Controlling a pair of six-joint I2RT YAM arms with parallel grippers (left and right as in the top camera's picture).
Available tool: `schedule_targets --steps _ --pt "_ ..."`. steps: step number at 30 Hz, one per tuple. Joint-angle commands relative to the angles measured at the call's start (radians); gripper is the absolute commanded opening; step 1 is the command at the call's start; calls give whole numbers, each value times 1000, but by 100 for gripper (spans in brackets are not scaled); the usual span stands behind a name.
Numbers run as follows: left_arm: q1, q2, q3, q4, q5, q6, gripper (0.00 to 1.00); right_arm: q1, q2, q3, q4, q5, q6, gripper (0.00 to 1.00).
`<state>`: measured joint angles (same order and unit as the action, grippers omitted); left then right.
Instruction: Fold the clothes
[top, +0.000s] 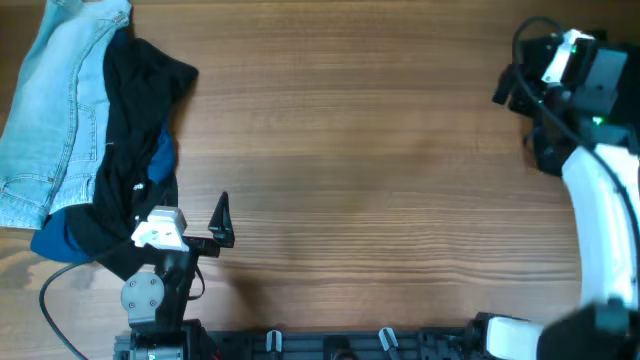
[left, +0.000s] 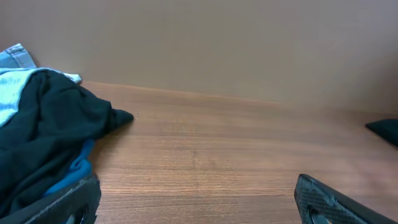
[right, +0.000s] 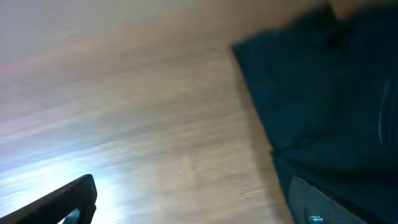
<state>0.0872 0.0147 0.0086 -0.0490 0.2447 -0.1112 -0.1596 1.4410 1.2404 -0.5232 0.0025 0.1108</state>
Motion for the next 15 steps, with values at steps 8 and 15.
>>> schedule_targets --steps 8,15 --pt "8 -7 -3 -5 9 -9 100 161 -487 -32 36 16 -1 99" --pt "8 -7 -3 -5 9 -9 100 161 -770 -378 357 -155 -242 100"
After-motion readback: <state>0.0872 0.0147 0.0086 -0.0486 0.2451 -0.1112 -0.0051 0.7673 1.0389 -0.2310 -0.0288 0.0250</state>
